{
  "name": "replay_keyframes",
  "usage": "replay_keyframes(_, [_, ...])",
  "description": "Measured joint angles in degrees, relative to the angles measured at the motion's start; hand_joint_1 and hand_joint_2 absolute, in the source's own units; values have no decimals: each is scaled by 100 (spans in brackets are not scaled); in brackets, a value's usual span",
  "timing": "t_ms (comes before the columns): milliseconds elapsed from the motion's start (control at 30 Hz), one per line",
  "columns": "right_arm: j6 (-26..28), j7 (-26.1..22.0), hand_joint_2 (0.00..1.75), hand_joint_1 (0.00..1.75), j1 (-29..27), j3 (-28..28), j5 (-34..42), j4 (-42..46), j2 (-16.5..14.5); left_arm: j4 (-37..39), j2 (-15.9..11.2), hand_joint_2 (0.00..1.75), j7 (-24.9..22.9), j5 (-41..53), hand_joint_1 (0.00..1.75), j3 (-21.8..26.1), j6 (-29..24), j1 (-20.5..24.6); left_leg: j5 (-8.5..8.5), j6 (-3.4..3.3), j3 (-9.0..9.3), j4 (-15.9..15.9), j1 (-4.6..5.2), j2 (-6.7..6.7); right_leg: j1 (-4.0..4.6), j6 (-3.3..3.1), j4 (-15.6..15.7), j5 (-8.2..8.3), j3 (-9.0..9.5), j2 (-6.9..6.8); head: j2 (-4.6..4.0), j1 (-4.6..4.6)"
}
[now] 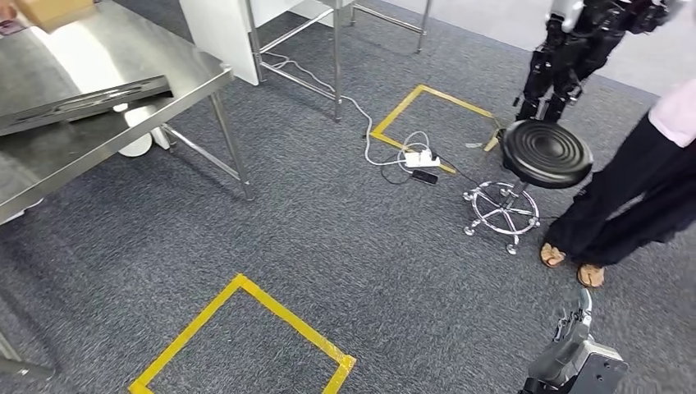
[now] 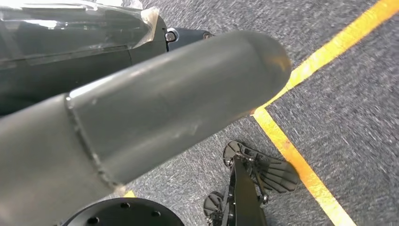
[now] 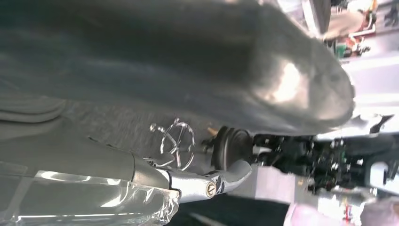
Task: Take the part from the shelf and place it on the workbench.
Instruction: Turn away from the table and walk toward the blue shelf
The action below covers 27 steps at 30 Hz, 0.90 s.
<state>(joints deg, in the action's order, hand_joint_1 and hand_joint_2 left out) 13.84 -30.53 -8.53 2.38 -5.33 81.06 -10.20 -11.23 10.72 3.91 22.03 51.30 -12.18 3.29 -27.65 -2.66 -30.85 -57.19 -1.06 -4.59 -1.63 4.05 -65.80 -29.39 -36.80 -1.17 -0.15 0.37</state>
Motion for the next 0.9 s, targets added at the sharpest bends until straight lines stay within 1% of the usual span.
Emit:
replay_keyframes(33, [0,0,0,0,22,-2,0,-22,1,0,-2,0,0,0,0,1,-2,-1,-21,35,19,-6,13,-61,2,22,402,133,225,-177,0,5])
replay_keyframes(67, [0,2,0,0,48,-2,0,-50,-1,1,-3,0,0,0,0,1,-8,-2,-41,76,43,-9,30,-120,12,10,696,227,390,-310,0,1])
replay_keyframes(100, [-1,2,0,0,73,-2,1,-79,-2,2,-4,0,0,0,0,2,-16,-1,-60,118,69,-10,48,-180,27,-24,851,276,471,-402,0,-8])
replay_keyframes(133, [1,2,0,0,93,-6,1,-113,-1,3,-5,0,0,0,0,2,-26,2,-72,157,93,-2,55,-247,53,-70,884,292,464,-396,0,-17])
replay_keyframes(167, [7,3,0,0,105,-15,0,-147,2,4,-1,0,0,0,0,2,-34,11,-81,195,119,10,46,-318,61,-121,887,303,454,-306,0,-29])
replay_keyframes(200, [17,4,0,0,114,-25,0,-178,4,4,2,0,0,1,0,1,-41,21,-109,233,133,-1,21,-327,39,-166,896,314,450,-227,0,-37])
replay_keyframes(233, [30,7,0,0,128,-38,-1,-207,6,4,3,0,0,2,0,1,-44,28,-188,265,115,-81,-4,-229,21,-214,908,330,451,-147,0,-46])
replay_keyframes(267, [41,9,0,0,146,-49,-2,-236,4,4,5,0,0,3,0,0,-47,31,-333,289,45,-274,-24,-62,-3,-270,920,350,467,-70,0,-60])
replay_keyframes(300, [48,10,0,0,163,-55,-4,-264,-1,5,5,0,-1,5,0,-1,-49,29,-528,300,-88,-589,-39,151,-20,-312,925,363,468,2,0,-76])
replay_keyframes(333, [50,11,0,0,176,-61,-8,-293,-6,5,5,0,-3,6,0,-1,-49,20,-743,302,-271,-993,-41,327,-2,-344,925,370,461,76,0,-87])
replay_keyframes(367, [51,11,0,0,182,-63,-11,-325,-11,6,5,0,-5,7,0,-2,-50,9,-904,303,-460,-1380,-41,417,15,-363,925,372,458,158,0,-91])
replay_keyframes(400, [54,11,0,0,183,-67,-15,-354,-15,7,4,0,-8,7,0,-2,-50,-2,-962,302,-598,-1632,-41,458,31,-367,923,371,459,248,0,-90])
replay_keyframes(433, [66,17,0,0,183,-72,-25,-382,-15,7,3,0,-9,7,0,-1,-51,-11,-900,296,-647,-1680,-41,473,42,-369,920,371,464,339,0,-91])
replay_keyframes(467, [99,31,0,0,190,-82,-49,-418,-15,7,1,0,-9,10,0,-1,-51,-14,-715,285,-580,-1479,-44,495,47,-368,915,370,472,432,0,-91])
replay_keyframes(500, [156,57,0,0,210,-96,-95,-465,-15,7,0,0,-9,13,0,0,-52,-14,-476,270,-435,-1117,-51,569,48,-365,904,369,477,519,0,-92])
replay_keyframes(533, [242,93,0,0,246,-112,-168,-528,-16,7,-3,0,-9,20,0,-1,-52,-15,-268,252,-274,-720,-58,701,62,-356,880,364,470,596,0,-92])
replay_keyframes(567, [409,148,0,0,306,-140,-323,-635,-15,7,-4,0,-11,36,0,-1,-53,-14,-127,239,-150,-405,-64,806,73,-338,856,360,451,670,0,-87])
replay_keyframes(600, [647,219,0,0,392,-180,-554,-796,-11,7,-5,0,-15,52,0,-2,-55,-12,-70,225,-85,-228,-59,881,84,-314,838,361,420,735,0,-86])
replay_keyframes(633, [911,298,0,0,498,-236,-813,-1017,-3,8,-4,0,-20,74,0,-3,-56,-8,-69,203,-67,-164,-42,889,89,-278,833,369,386,796,0,-81])
replay_keyframes(667, [1133,380,0,0,616,-321,-1028,-1326,15,8,2,0,-26,102,0,-5,-55,3,-61,166,-62,-143,-29,814,84,-233,846,386,349,857,0,-80])
replay_keyframes(700, [1246,431,0,0,736,-421,-1134,-1667,42,8,7,0,-29,126,0,-7,-54,18,-35,115,-49,-108,-20,748,78,-200,830,389,316,828,0,-78])
replay_keyframes(733, [1255,435,0,0,858,-531,-1125,-2024,70,8,10,0,-31,151,0,-8,-51,29,-8,64,-37,-71,-19,684,77,-179,766,361,266,734,0,-72])
replay_keyframes(767, [1202,385,0,0,994,-652,-1047,-2407,97,7,11,0,-31,172,0,-10,-50,35,20,23,-24,-33,-26,612,82,-176,605,281,169,594,0,-60])
replay_keyframes(800, [1158,289,0,0,1137,-770,-972,-2787,118,7,7,0,-34,185,0,-10,-49,34,33,0,-20,-16,-24,542,77,-193,336,156,33,424,0,-46])
replay_keyframes(833, [1140,199,0,0,1268,-884,-923,-3158,132,8,4,0,-38,192,0,-11,-49,28,33,-10,-22,-12,-16,470,75,-206,-9,9,-152,315,0,-40])
replay_keyframes(867, [1151,168,0,0,1376,-985,-923,-3505,147,8,1,0,-44,198,0,-11,-48,24,31,-16,-24,-13,-8,391,64,-205,-368,-119,-336,253,0,-32])
replay_keyframes(900, [1203,246,0,0,1448,-1060,-992,-3814,166,9,1,0,-53,209,0,-11,-48,21,27,-17,-26,-14,-2,319,50,-187,-631,-191,-463,218,0,-32])
